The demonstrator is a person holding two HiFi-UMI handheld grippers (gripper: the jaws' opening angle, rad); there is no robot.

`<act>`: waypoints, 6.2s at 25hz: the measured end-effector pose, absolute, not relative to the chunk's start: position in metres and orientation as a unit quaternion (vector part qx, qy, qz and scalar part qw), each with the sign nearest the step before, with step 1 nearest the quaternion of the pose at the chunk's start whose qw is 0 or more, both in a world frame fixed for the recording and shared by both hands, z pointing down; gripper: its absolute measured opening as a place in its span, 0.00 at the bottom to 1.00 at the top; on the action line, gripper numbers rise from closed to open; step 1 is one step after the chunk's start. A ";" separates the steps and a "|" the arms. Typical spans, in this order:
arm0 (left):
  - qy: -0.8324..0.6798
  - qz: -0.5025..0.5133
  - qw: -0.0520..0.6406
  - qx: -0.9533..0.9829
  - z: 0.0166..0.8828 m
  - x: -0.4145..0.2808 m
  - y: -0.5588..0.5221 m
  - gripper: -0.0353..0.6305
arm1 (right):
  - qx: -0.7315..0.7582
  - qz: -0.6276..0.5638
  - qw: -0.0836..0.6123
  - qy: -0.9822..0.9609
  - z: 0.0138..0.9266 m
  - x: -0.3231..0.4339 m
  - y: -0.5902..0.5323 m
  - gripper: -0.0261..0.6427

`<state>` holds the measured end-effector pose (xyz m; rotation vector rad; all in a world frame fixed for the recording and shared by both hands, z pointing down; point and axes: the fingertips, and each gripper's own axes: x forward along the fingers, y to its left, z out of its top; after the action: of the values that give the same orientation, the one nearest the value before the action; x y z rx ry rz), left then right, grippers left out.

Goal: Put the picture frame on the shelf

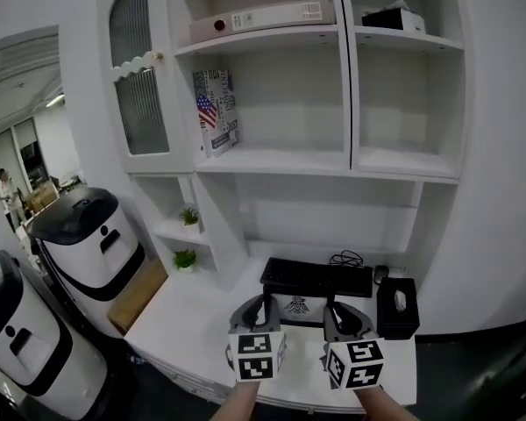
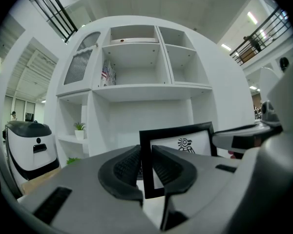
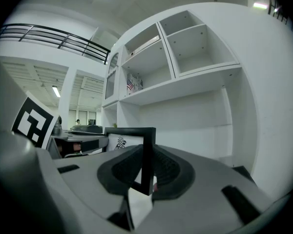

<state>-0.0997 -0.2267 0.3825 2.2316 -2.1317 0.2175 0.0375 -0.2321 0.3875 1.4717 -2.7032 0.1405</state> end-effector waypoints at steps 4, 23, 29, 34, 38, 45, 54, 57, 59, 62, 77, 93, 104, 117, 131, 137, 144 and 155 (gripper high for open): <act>-0.676 0.059 0.008 0.734 0.354 -0.131 -0.251 0.15 | 0.494 0.033 0.010 -0.869 0.358 0.006 -0.253 0.12; -0.620 0.003 -0.084 0.780 0.196 -0.218 -0.331 0.15 | 0.560 -0.037 -0.064 -0.825 0.206 -0.082 -0.315 0.12; -0.610 -0.009 -0.103 0.786 0.157 -0.226 -0.338 0.15 | 0.569 -0.053 -0.072 -0.817 0.170 -0.091 -0.322 0.12; -0.599 -0.024 -0.108 0.793 0.126 -0.226 -0.347 0.15 | 0.575 -0.066 -0.076 -0.812 0.137 -0.090 -0.330 0.12; -0.597 -0.028 -0.117 0.793 0.101 -0.229 -0.357 0.15 | 0.576 -0.079 -0.078 -0.810 0.111 -0.094 -0.339 0.12; -0.601 -0.018 -0.131 0.788 0.064 -0.232 -0.387 0.15 | 0.570 -0.077 -0.082 -0.814 0.079 -0.097 -0.372 0.12; -0.605 -0.002 -0.138 0.784 0.040 -0.224 -0.434 0.15 | 0.561 -0.059 -0.083 -0.821 0.058 -0.088 -0.427 0.12; -0.607 0.005 -0.138 0.783 0.038 -0.221 -0.451 0.15 | 0.559 -0.052 -0.080 -0.823 0.057 -0.086 -0.445 0.12; -0.610 0.009 -0.135 0.781 0.036 -0.220 -0.463 0.15 | 0.559 -0.047 -0.077 -0.824 0.056 -0.086 -0.458 0.12; -0.613 0.012 -0.125 0.780 0.034 -0.219 -0.484 0.15 | 0.561 -0.045 -0.075 -0.823 0.050 -0.083 -0.477 0.12; -0.626 0.046 -0.098 0.773 0.038 -0.221 -0.570 0.15 | 0.551 -0.012 -0.047 -0.833 0.049 -0.085 -0.567 0.12; -0.622 0.085 -0.051 0.777 0.061 -0.220 -0.622 0.15 | 0.553 0.004 0.004 -0.833 0.064 -0.085 -0.617 0.12; -0.618 0.120 -0.024 0.776 0.075 -0.222 -0.643 0.15 | 0.548 0.034 0.030 -0.835 0.077 -0.087 -0.637 0.12; -0.620 0.137 -0.003 0.773 0.084 -0.223 -0.651 0.15 | 0.544 0.057 0.054 -0.836 0.089 -0.088 -0.646 0.12; -0.624 0.134 -0.001 0.769 0.084 -0.225 -0.654 0.15 | 0.543 0.056 0.054 -0.836 0.088 -0.090 -0.654 0.12; -0.620 0.130 0.003 0.774 0.085 -0.224 -0.654 0.16 | 0.542 0.055 0.054 -0.837 0.088 -0.091 -0.654 0.12; -0.621 0.106 0.001 0.776 0.079 -0.228 -0.649 0.20 | 0.543 0.040 0.040 -0.838 0.081 -0.091 -0.650 0.17; -0.612 0.045 -0.030 0.789 0.048 -0.225 -0.612 0.20 | 0.548 -0.023 0.018 -0.836 0.057 -0.087 -0.616 0.18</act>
<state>-0.2252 -0.6121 0.0483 2.5277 -1.9584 0.1449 -0.0870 -0.6164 0.0566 1.7031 -2.5967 -0.0703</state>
